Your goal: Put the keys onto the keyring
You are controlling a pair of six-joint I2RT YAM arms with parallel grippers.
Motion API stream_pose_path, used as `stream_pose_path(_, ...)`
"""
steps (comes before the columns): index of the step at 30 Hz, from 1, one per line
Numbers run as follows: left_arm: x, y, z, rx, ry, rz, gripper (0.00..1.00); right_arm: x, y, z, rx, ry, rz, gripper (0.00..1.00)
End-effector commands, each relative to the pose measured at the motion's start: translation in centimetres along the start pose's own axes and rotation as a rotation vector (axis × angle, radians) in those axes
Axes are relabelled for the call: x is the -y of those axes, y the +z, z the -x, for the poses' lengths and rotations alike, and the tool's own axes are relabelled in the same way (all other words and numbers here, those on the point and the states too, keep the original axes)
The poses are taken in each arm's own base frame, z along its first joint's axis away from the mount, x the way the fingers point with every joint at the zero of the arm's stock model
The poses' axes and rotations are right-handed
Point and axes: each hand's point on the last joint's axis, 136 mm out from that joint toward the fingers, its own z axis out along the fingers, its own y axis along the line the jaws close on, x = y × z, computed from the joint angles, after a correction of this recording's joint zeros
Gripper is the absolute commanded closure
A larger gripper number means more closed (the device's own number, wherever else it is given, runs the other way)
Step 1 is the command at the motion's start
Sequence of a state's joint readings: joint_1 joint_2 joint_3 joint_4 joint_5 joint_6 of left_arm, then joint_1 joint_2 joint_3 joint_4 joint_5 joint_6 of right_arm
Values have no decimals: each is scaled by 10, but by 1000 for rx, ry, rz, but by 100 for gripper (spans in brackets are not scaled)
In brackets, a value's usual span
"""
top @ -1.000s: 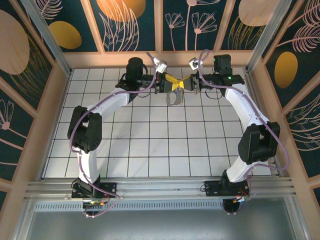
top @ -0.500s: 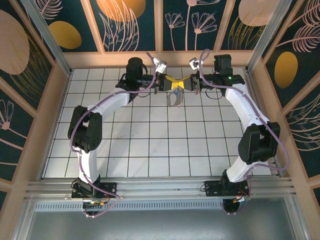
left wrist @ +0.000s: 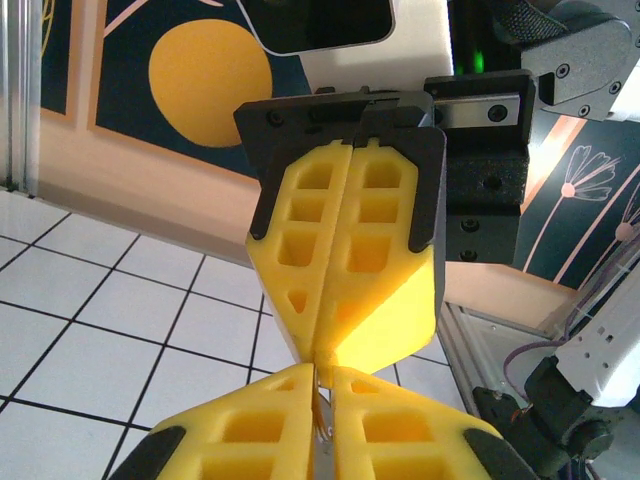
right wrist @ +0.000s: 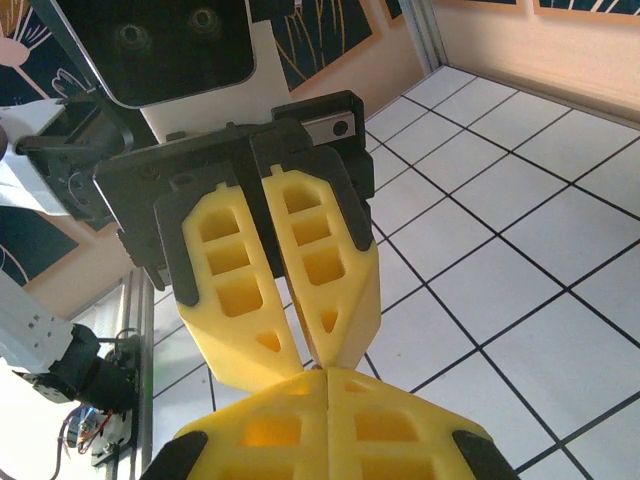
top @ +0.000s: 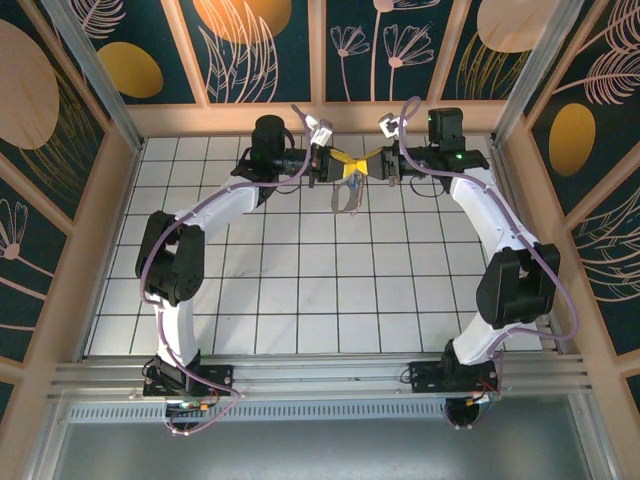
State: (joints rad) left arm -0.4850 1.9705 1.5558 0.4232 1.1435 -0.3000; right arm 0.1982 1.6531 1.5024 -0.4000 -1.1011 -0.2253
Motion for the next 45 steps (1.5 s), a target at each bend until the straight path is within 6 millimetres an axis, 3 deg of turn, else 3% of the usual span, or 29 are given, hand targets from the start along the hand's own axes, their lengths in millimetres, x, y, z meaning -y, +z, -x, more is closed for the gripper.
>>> stream_pose_path(1,35,17,-6,-30,30,-123,88,1,4,11,34,-60,5,100)
stream_pose_path(4,38,16,-7,-31,33,-132,87,3,4,11,34,-56,-2,100)
stream_pose_path(9,43,17,-9,-39,34,-155,100,3,5,11,35,-54,10,100)
stream_pose_path(16,36,18,-4,-19,43,-103,100,-2,5,11,37,-56,24,100)
stream_pose_path(17,33,18,-3,-10,46,-81,100,-1,2,14,48,-55,3,98)
stream_pose_path(20,26,16,6,44,45,-19,100,0,-9,23,111,-48,-39,72)
stream_pose_path(22,28,14,15,96,44,-7,100,-2,-22,32,173,-55,-77,63)
stream_pose_path(27,31,8,31,189,33,18,100,-6,-51,43,312,-52,-195,57)
stream_pose_path(37,35,0,48,311,-18,19,100,13,-81,-8,548,13,-445,56)
stream_pose_path(41,32,-2,50,331,-43,34,100,9,-77,-23,559,3,-424,54)
stream_pose_path(45,31,-3,52,346,-57,36,100,0,-60,-30,532,-31,-401,51)
